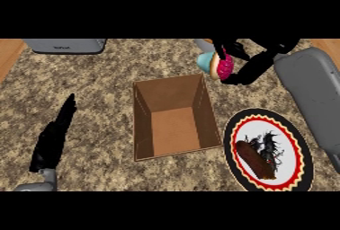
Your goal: Pick the cupcake from the plate and place it in the cardboard box
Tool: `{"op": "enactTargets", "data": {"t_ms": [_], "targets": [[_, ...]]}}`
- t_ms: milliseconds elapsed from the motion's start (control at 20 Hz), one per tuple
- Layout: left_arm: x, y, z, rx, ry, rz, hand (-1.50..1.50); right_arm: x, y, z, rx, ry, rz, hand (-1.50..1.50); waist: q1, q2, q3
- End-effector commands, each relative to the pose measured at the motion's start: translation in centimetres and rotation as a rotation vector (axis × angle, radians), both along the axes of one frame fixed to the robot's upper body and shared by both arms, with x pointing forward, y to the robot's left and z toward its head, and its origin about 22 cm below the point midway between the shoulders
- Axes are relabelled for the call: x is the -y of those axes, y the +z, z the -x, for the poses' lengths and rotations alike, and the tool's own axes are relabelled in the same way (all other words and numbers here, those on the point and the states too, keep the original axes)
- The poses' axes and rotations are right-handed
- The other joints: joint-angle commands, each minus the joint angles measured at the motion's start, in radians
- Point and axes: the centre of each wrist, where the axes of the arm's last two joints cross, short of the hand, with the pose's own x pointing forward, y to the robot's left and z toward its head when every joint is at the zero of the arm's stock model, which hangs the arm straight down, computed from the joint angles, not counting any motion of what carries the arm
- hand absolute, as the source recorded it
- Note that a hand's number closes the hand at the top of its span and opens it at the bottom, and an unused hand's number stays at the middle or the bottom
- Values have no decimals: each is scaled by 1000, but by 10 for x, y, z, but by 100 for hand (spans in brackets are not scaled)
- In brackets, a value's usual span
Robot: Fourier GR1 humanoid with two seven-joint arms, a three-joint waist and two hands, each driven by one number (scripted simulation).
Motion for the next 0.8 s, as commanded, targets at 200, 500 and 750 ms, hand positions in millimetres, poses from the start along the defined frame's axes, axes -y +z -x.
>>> {"op": "enactTargets", "data": {"t_ms": [200, 500, 750], "targets": [[-2, 6, 2, -12, 12, 8, 0, -93, -13, 21, -60, 132, 66, 150, -7, 0, 0], [-10, -3, 13, -3, 8, 0, 0, -126, -25, 32, -84, 145, 192, 150, -4, 1, 0], [-15, -8, 18, 2, 2, 0, 0, -167, -60, 60, -74, 92, 261, 150, -6, 0, 0]]}}
